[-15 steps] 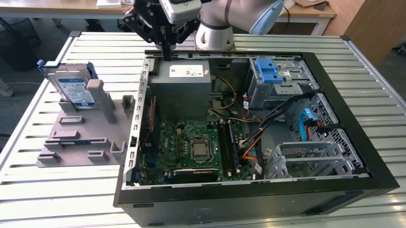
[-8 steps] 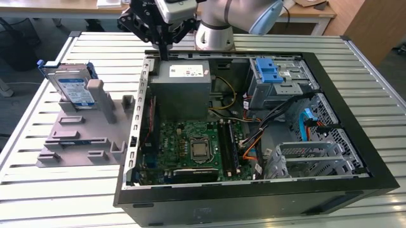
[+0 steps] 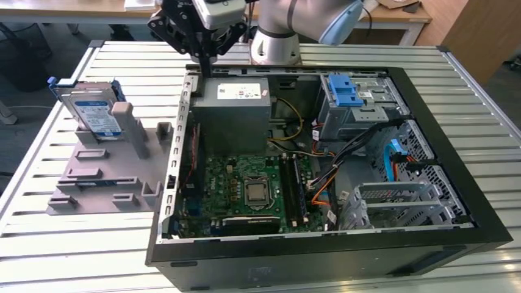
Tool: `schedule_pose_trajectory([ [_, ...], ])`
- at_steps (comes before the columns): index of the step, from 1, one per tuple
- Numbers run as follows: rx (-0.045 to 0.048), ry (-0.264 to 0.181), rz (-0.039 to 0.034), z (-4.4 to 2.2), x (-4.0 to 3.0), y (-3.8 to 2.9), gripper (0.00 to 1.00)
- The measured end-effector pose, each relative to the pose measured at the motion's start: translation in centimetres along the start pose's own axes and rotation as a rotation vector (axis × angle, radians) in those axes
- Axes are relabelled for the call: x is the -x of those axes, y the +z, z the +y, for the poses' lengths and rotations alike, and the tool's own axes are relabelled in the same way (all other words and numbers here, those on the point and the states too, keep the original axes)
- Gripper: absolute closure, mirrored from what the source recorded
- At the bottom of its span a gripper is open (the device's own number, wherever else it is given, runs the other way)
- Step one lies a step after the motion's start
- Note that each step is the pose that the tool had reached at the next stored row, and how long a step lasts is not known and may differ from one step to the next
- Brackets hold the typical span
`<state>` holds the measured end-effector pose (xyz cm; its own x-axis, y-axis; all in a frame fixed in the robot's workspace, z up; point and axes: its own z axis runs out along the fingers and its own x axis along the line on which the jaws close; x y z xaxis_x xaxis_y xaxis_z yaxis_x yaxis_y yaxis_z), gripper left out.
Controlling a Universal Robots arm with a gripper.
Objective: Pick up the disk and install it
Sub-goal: 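Reach for the disk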
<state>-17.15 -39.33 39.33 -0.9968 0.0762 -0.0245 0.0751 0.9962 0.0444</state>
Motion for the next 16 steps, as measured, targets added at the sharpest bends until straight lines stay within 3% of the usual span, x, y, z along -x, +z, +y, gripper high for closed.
schedule_pose_trajectory([
  [16, -0.0001, 0.0, 0.0001, 0.07, -1.26, -0.03, 0.89],
])
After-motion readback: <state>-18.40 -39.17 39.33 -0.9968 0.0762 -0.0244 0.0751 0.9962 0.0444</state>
